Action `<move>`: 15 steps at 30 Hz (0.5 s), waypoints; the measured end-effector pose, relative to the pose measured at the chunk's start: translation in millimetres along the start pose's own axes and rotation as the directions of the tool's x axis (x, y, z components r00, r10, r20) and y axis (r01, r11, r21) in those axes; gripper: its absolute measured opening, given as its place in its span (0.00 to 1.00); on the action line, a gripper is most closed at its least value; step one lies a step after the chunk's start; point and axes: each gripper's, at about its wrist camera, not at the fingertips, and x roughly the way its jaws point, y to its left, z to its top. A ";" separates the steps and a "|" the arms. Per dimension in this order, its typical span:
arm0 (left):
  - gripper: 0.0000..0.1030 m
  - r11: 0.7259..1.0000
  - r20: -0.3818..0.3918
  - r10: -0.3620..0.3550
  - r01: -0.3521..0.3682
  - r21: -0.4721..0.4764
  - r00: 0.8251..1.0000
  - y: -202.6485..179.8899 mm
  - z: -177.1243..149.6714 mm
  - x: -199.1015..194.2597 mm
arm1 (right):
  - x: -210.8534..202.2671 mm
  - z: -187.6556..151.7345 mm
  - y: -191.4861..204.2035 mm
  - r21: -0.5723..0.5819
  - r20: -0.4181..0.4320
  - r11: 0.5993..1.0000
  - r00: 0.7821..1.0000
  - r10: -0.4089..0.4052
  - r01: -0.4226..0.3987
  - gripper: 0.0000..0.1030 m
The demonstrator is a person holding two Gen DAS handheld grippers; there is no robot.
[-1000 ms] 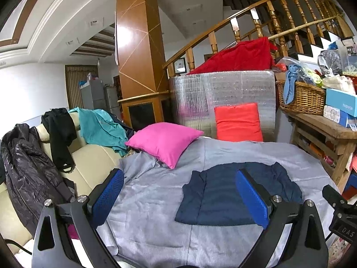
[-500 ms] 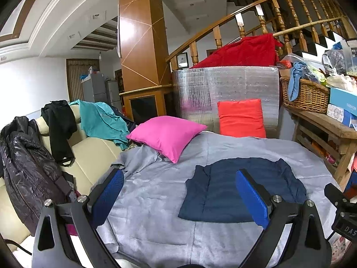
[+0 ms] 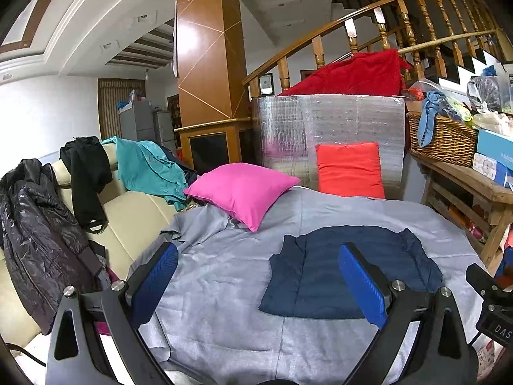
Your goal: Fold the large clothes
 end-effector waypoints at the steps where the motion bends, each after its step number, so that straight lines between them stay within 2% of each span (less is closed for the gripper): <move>1: 0.97 1.000 -0.002 0.004 -0.004 -0.007 1.000 2.0 0.5 2.0 | 1.2 0.7 1.1 -0.005 -0.001 1.000 1.000 0.000 0.000 0.93; 15: 0.97 1.000 -0.027 -0.016 0.016 -0.006 0.999 -2.4 6.4 31.5 | 27.8 18.4 5.7 -0.026 -0.006 0.999 1.000 -0.027 0.027 0.93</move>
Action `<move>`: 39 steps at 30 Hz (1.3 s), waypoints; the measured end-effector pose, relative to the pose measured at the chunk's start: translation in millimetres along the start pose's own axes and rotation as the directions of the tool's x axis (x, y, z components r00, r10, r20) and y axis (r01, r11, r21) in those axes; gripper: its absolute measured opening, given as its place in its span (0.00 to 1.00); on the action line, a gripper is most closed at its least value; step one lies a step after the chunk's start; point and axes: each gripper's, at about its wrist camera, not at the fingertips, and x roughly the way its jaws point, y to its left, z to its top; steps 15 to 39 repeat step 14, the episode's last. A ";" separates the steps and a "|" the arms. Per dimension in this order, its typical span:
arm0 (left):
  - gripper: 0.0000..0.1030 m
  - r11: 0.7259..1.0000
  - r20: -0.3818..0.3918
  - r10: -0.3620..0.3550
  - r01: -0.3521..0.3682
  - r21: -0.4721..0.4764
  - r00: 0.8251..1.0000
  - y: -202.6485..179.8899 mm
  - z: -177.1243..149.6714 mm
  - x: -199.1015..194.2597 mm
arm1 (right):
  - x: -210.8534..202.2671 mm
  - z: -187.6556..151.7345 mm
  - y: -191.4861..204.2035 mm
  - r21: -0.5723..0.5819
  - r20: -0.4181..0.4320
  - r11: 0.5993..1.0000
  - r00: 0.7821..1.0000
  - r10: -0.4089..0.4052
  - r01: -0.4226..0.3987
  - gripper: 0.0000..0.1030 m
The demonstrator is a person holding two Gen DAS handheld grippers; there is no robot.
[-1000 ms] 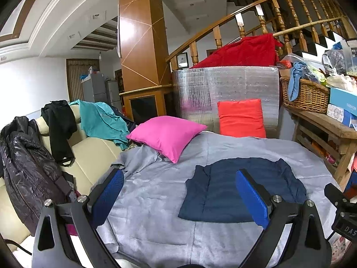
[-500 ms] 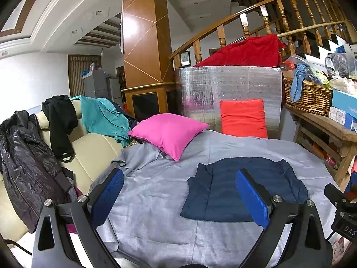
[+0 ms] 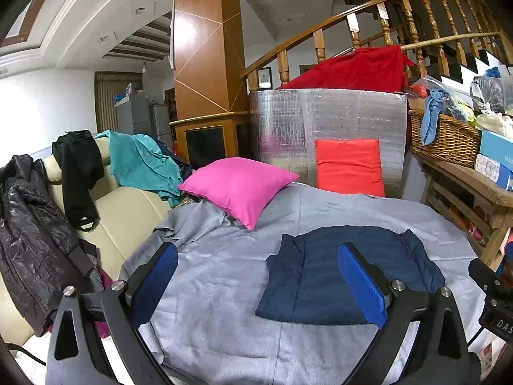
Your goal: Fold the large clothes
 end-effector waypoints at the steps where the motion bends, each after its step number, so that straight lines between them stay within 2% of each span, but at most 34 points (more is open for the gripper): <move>1: 0.97 1.000 0.000 0.000 0.000 0.000 1.000 -1.1 1.0 2.4 | 1.9 0.7 0.2 -0.001 -0.001 1.000 1.000 -0.001 0.001 0.93; 6: 0.97 1.000 0.007 -0.008 0.008 0.004 1.000 -3.0 5.1 10.5 | 15.6 7.1 1.9 -0.005 -0.009 1.000 1.000 0.000 0.000 0.93; 9: 0.97 1.000 0.038 -0.022 0.023 -0.004 0.999 -3.8 8.3 15.8 | 25.8 11.4 2.4 -0.010 -0.012 1.000 1.000 0.000 0.000 0.93; 12: 0.97 0.997 0.076 -0.071 0.073 -0.033 0.995 -3.4 12.7 21.6 | 40.1 15.7 -1.2 -0.010 -0.016 1.000 1.000 0.001 -0.001 0.93; 14: 0.97 0.995 0.064 -0.088 0.091 -0.040 0.994 -3.5 17.6 39.8 | 56.9 19.6 -11.4 -0.016 -0.021 1.000 1.000 -0.020 0.020 0.93; 39: 0.97 0.995 0.064 -0.088 0.091 -0.040 0.994 -3.5 17.6 39.8 | 56.9 19.6 -11.4 -0.016 -0.021 1.000 1.000 -0.020 0.020 0.93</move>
